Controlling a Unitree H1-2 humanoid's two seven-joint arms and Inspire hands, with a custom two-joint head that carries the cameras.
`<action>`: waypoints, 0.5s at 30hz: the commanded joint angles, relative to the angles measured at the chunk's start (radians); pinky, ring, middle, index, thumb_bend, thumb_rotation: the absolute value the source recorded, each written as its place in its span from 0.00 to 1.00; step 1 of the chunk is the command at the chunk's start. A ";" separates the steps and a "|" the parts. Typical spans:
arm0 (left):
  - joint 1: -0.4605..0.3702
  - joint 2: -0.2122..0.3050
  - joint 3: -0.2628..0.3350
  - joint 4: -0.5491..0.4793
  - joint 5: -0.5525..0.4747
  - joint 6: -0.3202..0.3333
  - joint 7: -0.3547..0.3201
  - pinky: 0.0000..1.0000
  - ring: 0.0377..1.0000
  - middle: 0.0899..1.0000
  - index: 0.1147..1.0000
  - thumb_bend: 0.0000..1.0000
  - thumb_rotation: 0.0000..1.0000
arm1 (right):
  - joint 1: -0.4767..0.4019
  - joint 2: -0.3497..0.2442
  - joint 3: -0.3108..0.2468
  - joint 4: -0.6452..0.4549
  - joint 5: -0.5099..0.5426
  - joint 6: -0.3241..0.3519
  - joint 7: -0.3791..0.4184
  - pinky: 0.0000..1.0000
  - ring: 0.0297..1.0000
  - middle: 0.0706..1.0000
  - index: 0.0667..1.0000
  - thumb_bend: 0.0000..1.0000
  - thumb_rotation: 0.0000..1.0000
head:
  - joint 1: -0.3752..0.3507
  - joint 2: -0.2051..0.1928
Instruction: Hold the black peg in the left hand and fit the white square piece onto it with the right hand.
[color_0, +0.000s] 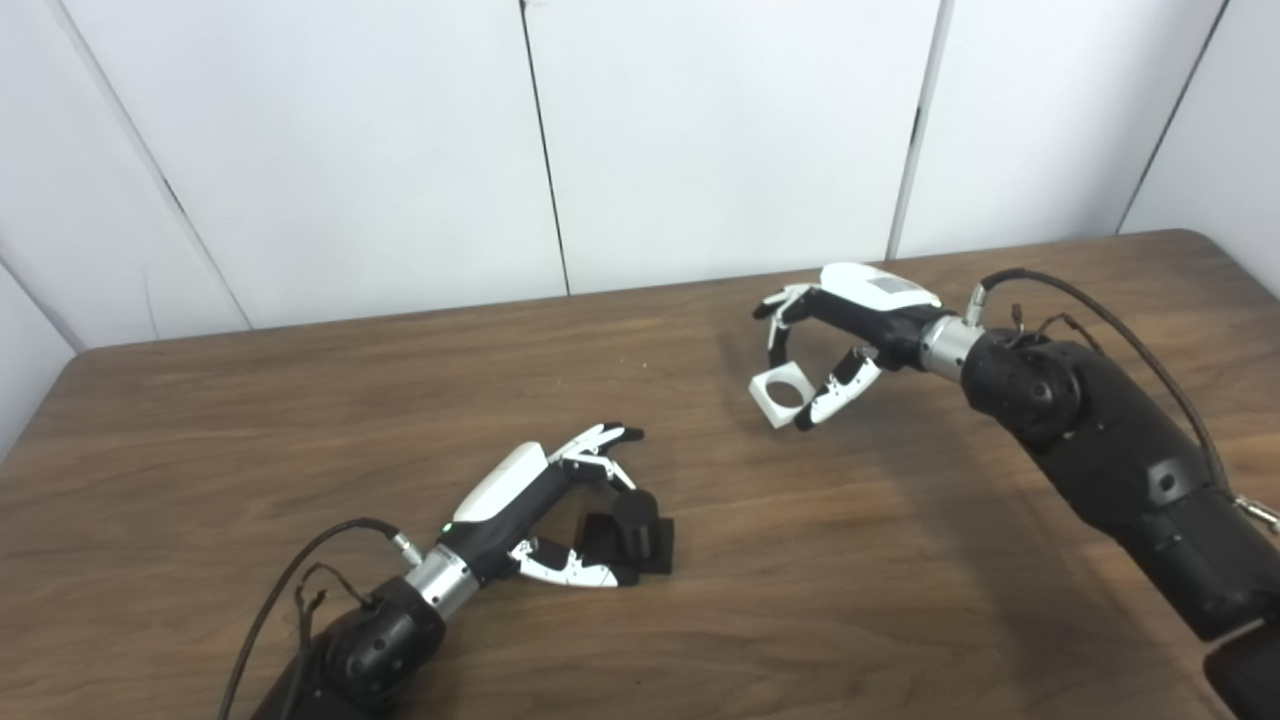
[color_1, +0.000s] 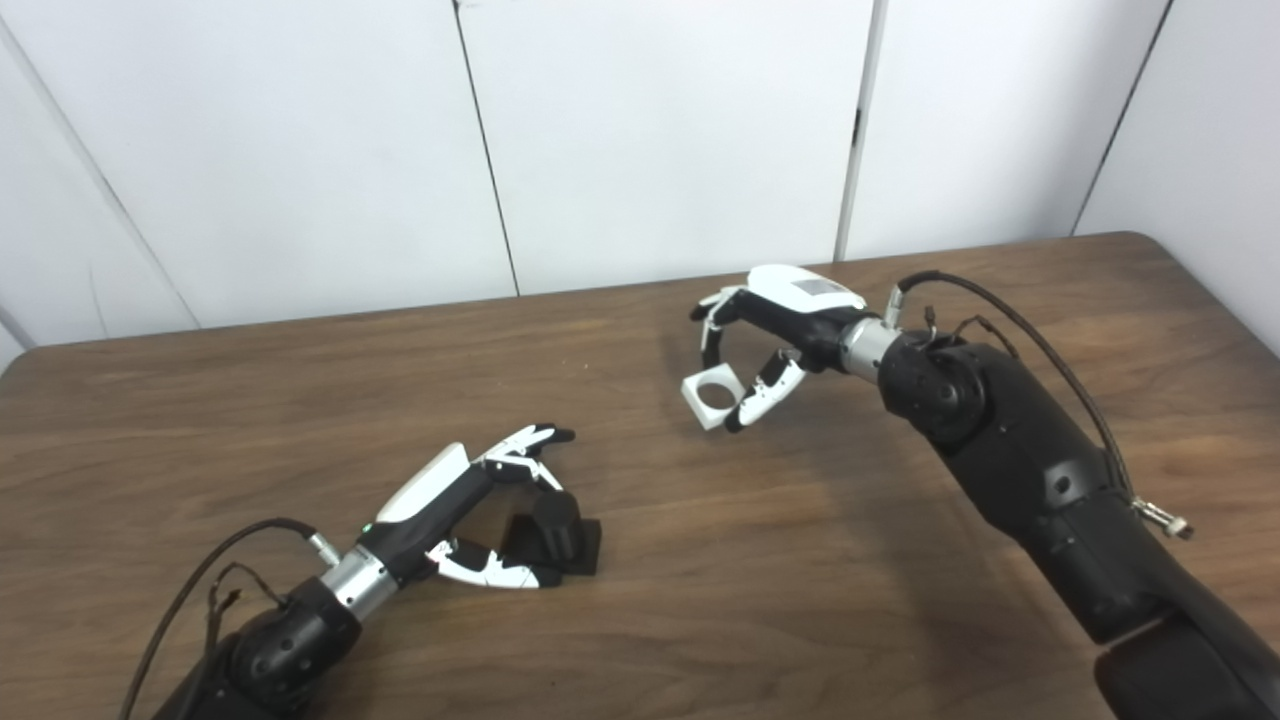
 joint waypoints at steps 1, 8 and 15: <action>0.057 -0.017 -0.055 0.071 0.082 0.077 -0.065 0.90 0.98 0.93 0.43 0.52 0.08 | -0.036 -0.014 -0.028 -0.073 0.038 -0.011 0.023 0.86 0.93 0.85 0.44 0.52 0.14 | 0.007 0.001; 0.052 -0.025 -0.058 0.078 0.082 0.082 -0.064 0.91 0.99 0.94 0.43 0.52 0.08 | -0.027 0.005 -0.031 -0.199 0.089 -0.030 0.083 0.81 0.91 0.84 0.44 0.52 0.14 | 0.030 0.004; 0.044 -0.029 -0.062 0.083 0.089 0.089 -0.059 0.91 0.98 0.94 0.43 0.52 0.08 | -0.040 0.037 -0.017 -0.319 0.127 -0.017 0.149 0.78 0.90 0.83 0.44 0.52 0.14 | 0.035 0.004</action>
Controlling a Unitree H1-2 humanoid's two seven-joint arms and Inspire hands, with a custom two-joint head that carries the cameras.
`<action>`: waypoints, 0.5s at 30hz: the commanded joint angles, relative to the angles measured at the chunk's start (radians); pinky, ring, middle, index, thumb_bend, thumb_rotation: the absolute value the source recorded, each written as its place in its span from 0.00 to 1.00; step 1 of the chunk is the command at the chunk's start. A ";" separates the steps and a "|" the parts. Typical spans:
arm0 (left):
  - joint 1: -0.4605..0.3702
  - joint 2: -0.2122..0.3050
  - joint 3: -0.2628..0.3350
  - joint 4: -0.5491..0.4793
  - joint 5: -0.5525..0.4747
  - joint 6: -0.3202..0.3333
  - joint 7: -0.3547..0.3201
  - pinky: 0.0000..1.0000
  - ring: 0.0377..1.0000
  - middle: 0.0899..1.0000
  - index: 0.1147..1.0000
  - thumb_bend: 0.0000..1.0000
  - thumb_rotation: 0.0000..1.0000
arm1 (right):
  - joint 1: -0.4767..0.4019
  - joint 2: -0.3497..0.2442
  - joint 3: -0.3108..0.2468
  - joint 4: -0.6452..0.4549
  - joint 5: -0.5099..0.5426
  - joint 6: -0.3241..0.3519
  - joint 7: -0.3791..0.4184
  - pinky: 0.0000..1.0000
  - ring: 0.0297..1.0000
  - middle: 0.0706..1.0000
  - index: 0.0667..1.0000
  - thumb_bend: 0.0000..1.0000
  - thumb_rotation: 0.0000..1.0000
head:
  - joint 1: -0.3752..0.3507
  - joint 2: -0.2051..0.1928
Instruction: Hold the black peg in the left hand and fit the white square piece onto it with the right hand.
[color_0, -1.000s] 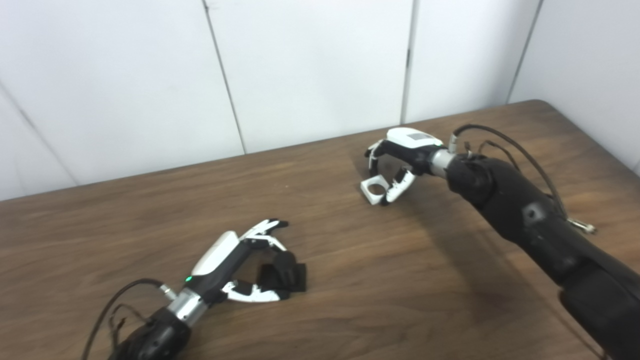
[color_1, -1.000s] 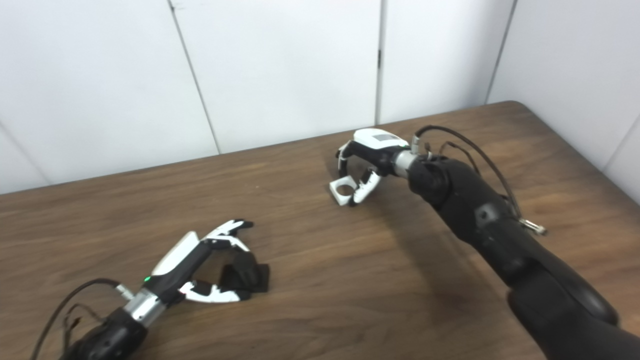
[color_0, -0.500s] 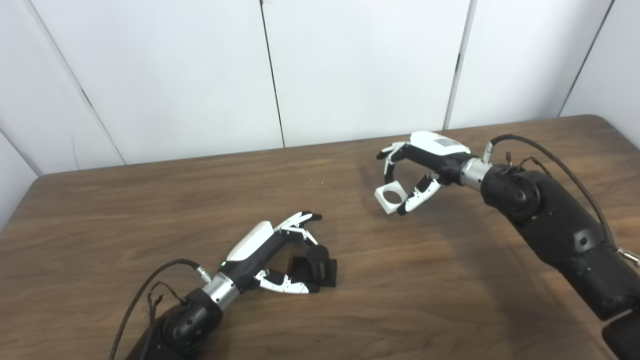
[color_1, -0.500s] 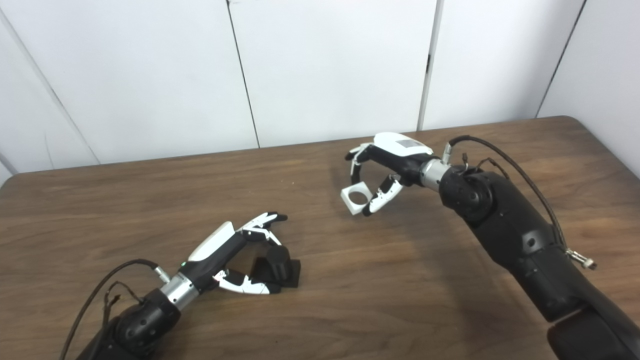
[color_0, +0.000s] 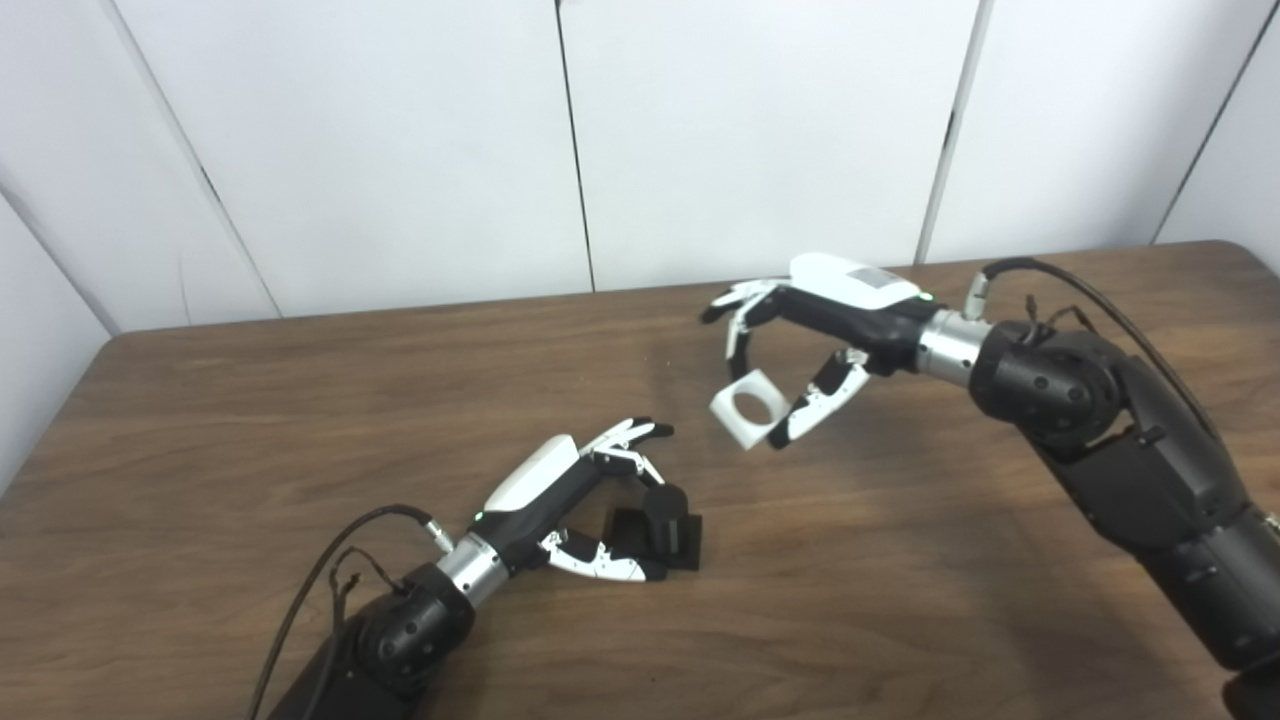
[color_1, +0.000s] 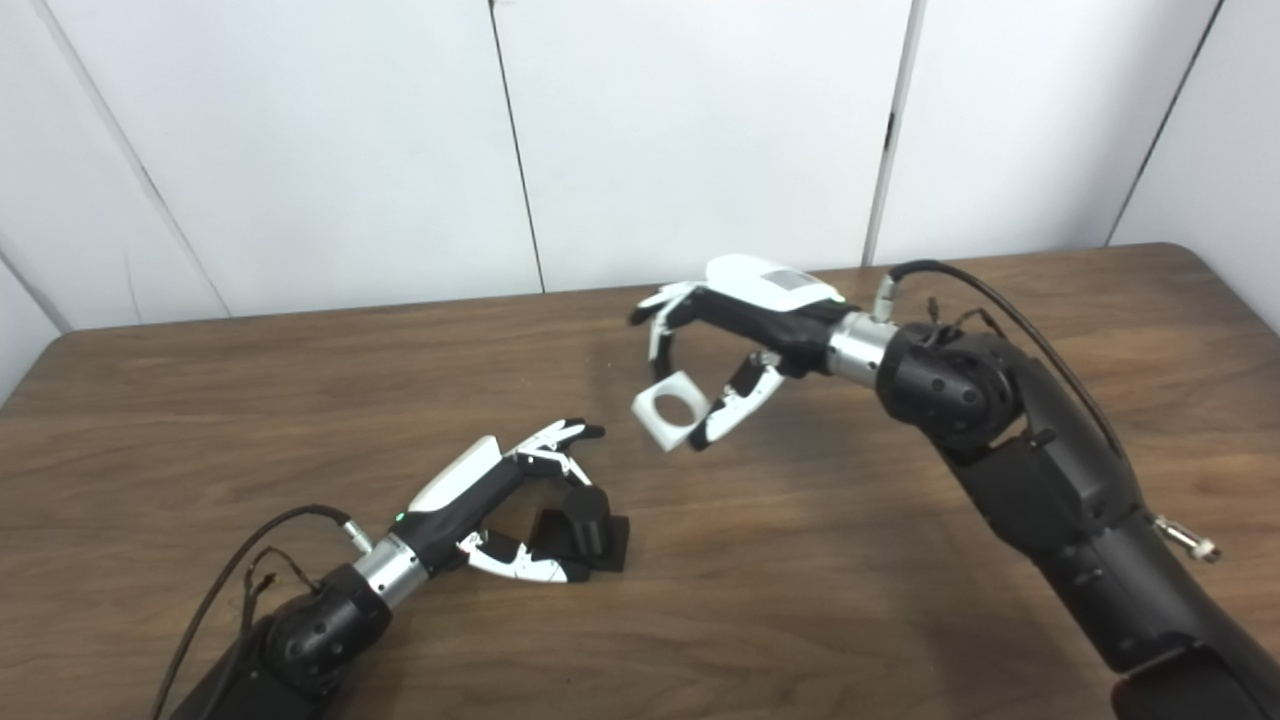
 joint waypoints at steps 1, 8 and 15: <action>0.056 -0.011 -0.053 0.071 0.087 0.074 -0.059 0.91 0.98 0.94 0.43 0.52 0.08 | -0.054 0.005 -0.010 -0.064 0.024 0.002 0.017 0.78 0.90 0.83 0.44 0.52 0.14 | 0.003 0.001; 0.052 -0.015 -0.053 0.074 0.087 0.076 -0.055 0.92 0.98 0.94 0.43 0.52 0.08 | -0.075 0.034 -0.011 -0.100 0.047 0.018 0.065 0.77 0.89 0.83 0.44 0.52 0.14 | 0.013 0.003; 0.050 -0.016 -0.054 0.074 0.085 0.080 -0.059 0.92 0.99 0.94 0.43 0.52 0.08 | -0.079 0.059 0.006 -0.135 0.052 0.025 0.106 0.79 0.89 0.83 0.44 0.52 0.14 | 0.013 0.007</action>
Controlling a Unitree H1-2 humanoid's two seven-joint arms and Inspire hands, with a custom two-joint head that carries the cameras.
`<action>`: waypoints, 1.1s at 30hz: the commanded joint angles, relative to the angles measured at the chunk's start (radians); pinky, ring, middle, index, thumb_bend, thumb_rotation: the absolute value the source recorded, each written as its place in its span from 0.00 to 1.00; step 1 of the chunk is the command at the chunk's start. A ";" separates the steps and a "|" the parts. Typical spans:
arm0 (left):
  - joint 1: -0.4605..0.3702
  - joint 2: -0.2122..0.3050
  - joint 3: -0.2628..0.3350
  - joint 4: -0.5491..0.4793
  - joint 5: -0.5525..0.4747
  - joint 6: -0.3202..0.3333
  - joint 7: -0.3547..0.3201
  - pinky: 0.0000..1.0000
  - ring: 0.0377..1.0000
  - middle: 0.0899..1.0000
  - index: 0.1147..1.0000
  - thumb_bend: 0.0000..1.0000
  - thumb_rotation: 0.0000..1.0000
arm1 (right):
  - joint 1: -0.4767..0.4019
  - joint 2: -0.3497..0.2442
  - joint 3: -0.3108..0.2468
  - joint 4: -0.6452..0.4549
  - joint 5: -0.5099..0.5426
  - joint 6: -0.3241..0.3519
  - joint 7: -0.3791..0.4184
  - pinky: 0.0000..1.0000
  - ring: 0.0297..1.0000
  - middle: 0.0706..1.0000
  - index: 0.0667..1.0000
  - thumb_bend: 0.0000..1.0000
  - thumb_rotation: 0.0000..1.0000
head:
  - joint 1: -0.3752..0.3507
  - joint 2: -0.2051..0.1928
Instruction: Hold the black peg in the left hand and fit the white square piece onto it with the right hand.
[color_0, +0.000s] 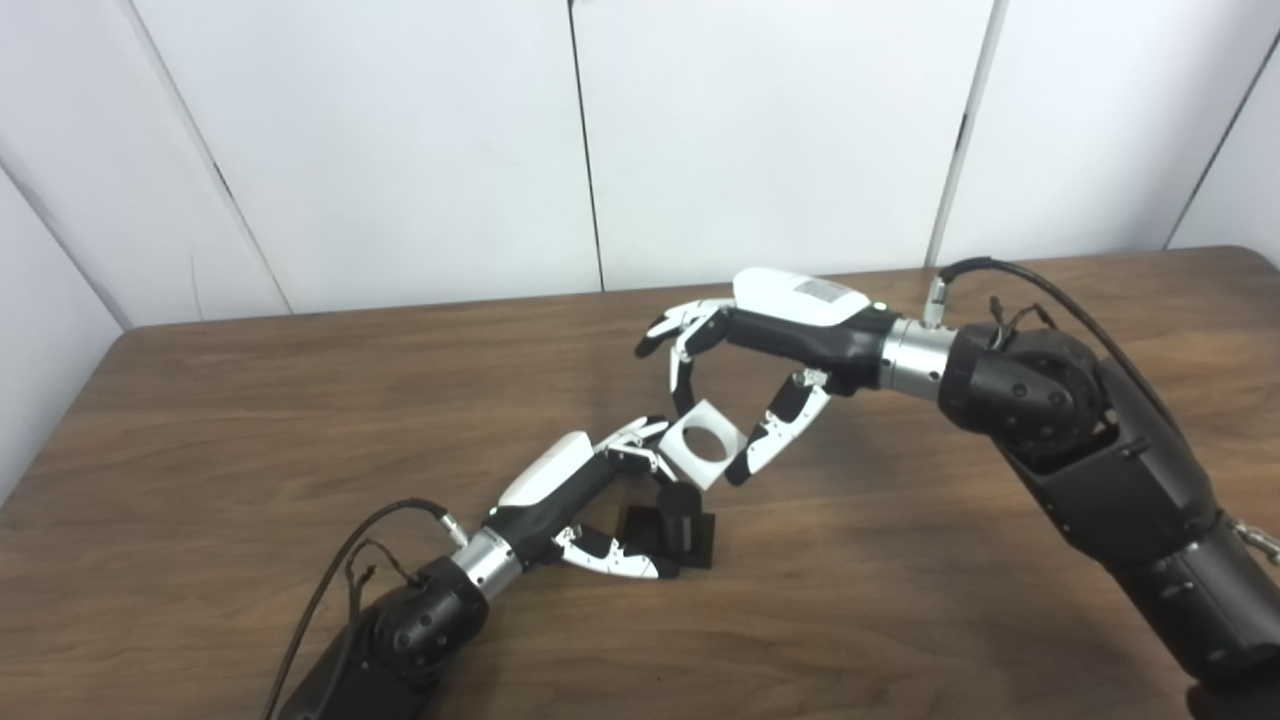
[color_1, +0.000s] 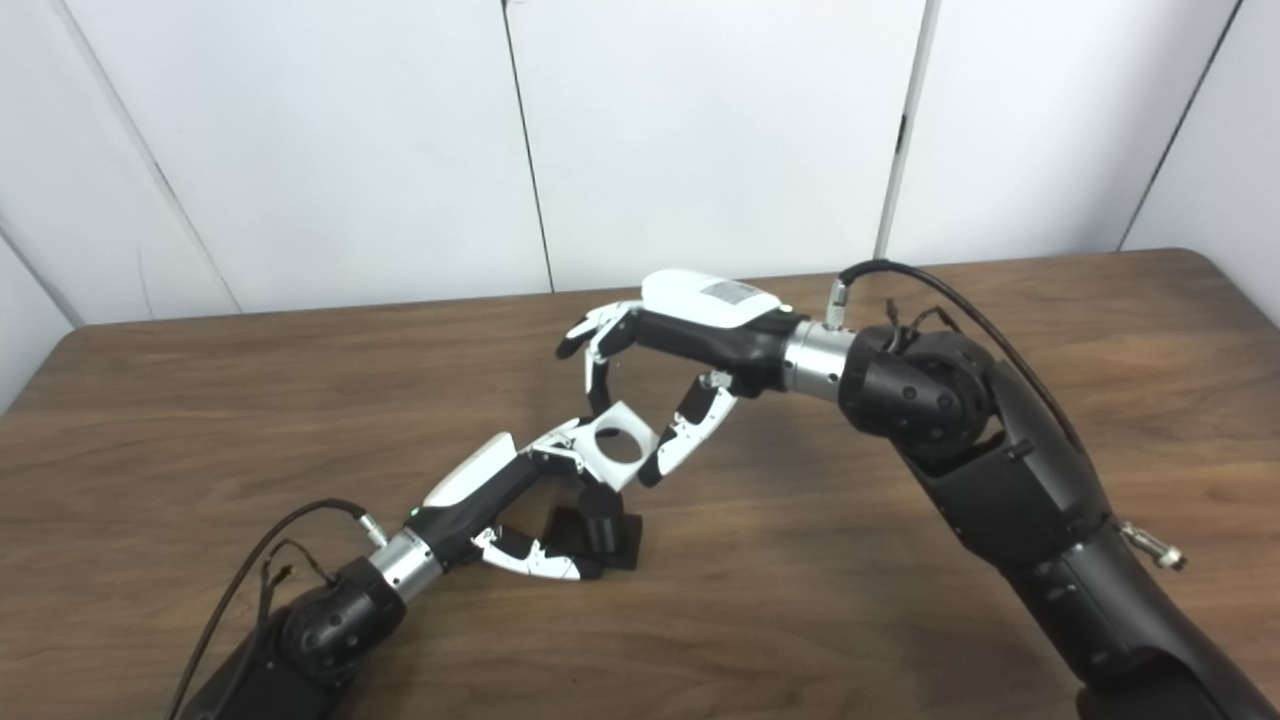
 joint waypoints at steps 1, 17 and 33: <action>0.056 -0.010 -0.051 0.066 0.084 0.075 -0.060 0.92 0.99 0.94 0.43 0.52 0.08 | -0.062 0.012 -0.005 -0.036 0.008 0.005 0.002 0.79 0.89 0.83 0.44 0.52 0.14 | 0.001 0.002; 0.054 -0.015 -0.055 0.056 0.085 0.075 -0.059 0.91 0.98 0.93 0.43 0.52 0.08 | -0.045 0.035 0.031 -0.017 0.008 0.028 0.059 0.81 0.90 0.83 0.44 0.52 0.14 | 0.004 0.018; 0.053 -0.013 -0.056 0.055 0.087 0.072 -0.056 0.91 0.98 0.93 0.43 0.52 0.08 | -0.032 0.029 0.045 0.069 0.012 -0.004 0.060 0.84 0.90 0.83 0.44 0.52 0.14 | 0.004 0.019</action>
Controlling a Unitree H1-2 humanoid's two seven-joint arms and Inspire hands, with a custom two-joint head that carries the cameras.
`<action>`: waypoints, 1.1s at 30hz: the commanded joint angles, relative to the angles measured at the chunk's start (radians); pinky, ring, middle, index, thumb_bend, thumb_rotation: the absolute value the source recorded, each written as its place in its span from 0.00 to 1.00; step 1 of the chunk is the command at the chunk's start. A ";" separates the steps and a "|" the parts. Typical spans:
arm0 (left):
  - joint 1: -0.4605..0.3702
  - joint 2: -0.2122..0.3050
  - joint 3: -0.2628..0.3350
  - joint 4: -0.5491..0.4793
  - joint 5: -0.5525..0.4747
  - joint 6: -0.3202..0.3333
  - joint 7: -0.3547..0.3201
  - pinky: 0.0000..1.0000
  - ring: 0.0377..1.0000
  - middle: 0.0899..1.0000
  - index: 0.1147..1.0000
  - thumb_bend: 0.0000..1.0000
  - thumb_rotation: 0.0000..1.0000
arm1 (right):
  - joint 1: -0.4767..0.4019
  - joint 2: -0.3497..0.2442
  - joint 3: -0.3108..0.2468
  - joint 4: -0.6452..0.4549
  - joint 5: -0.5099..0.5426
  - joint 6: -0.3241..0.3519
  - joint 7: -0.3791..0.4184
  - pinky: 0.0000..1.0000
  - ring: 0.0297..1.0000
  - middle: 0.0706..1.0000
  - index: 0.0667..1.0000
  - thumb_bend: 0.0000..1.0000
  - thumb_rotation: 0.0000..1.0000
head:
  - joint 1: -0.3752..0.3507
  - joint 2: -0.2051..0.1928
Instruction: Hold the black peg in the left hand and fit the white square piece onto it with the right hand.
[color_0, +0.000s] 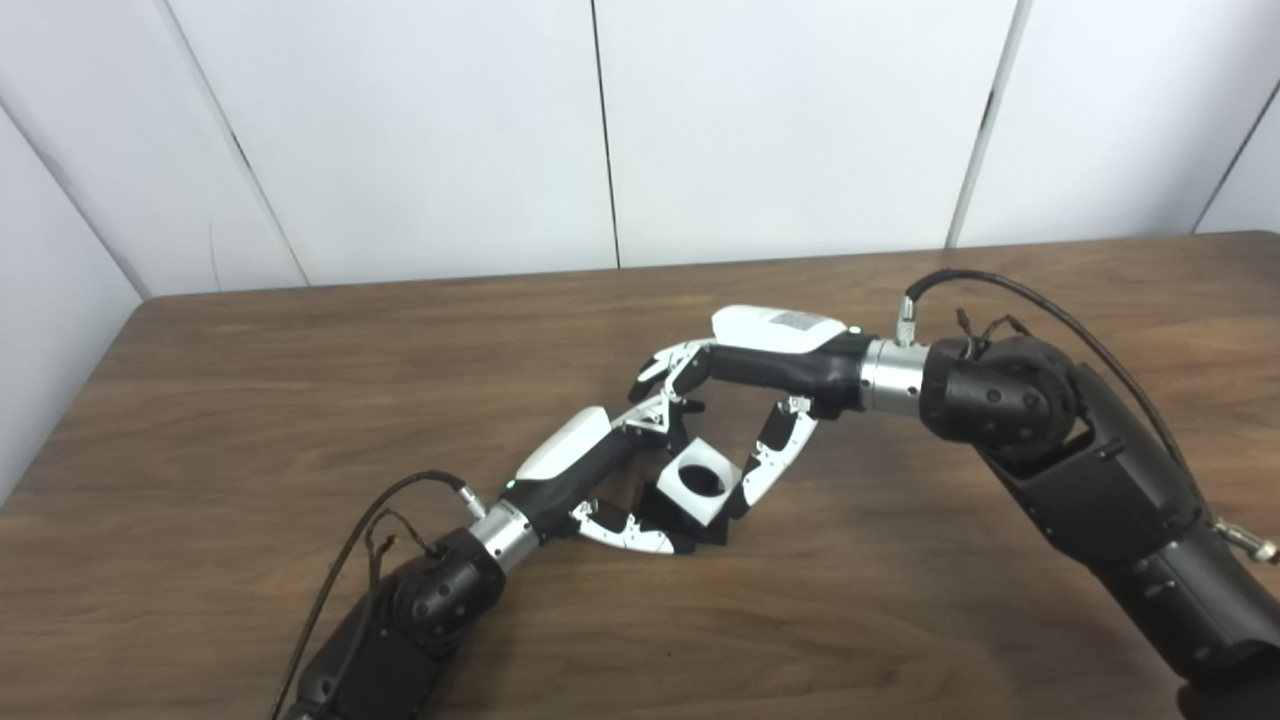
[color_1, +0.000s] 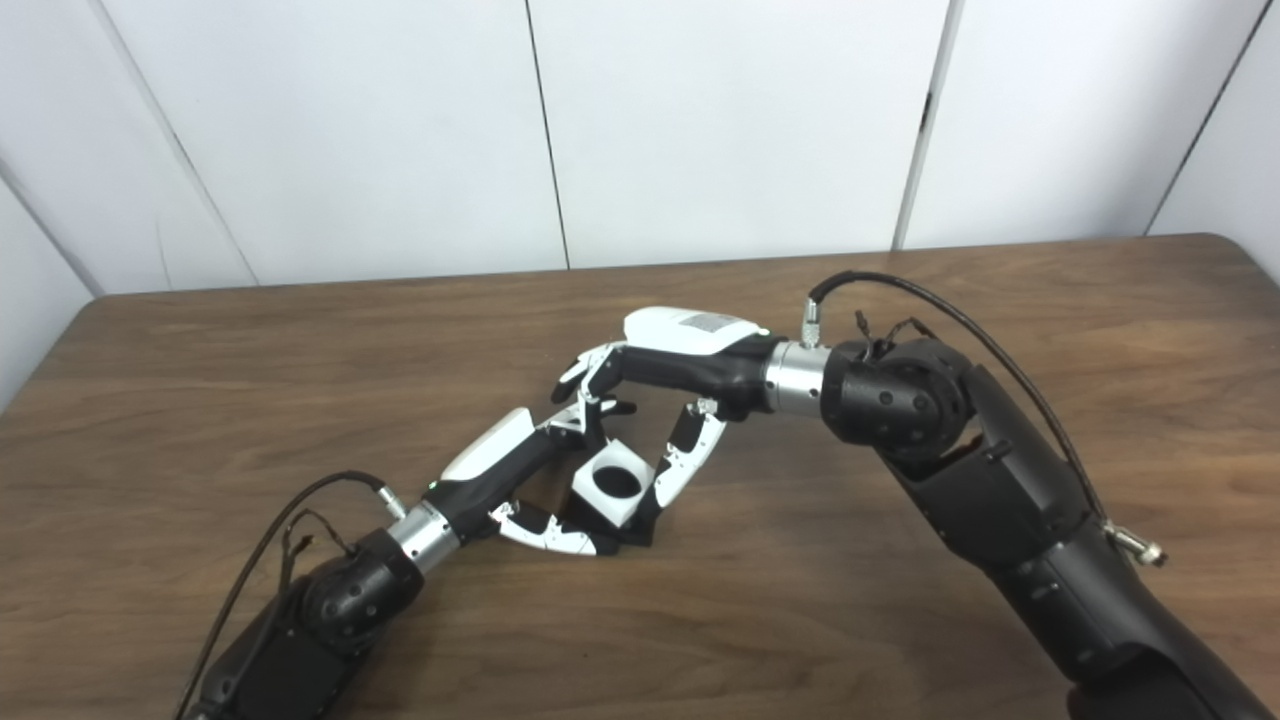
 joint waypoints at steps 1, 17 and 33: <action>0.056 -0.007 -0.052 0.055 0.082 0.064 -0.062 0.92 0.98 0.93 0.43 0.52 0.08 | -0.041 0.000 -0.015 -0.003 0.008 -0.020 -0.015 0.84 0.90 0.83 0.44 0.52 0.14 | 0.000 0.000; 0.055 -0.013 -0.053 0.050 0.082 0.074 -0.065 0.92 0.98 0.94 0.43 0.52 0.08 | -0.048 0.022 -0.028 0.060 -0.017 -0.028 -0.055 0.85 0.91 0.84 0.44 0.52 0.14 | 0.003 0.002; 0.052 -0.024 -0.057 0.048 0.086 0.082 -0.066 0.90 0.98 0.93 0.43 0.52 0.08 | -0.066 0.069 -0.028 0.062 -0.017 -0.022 -0.057 0.86 0.91 0.84 0.44 0.52 0.14 | 0.015 0.013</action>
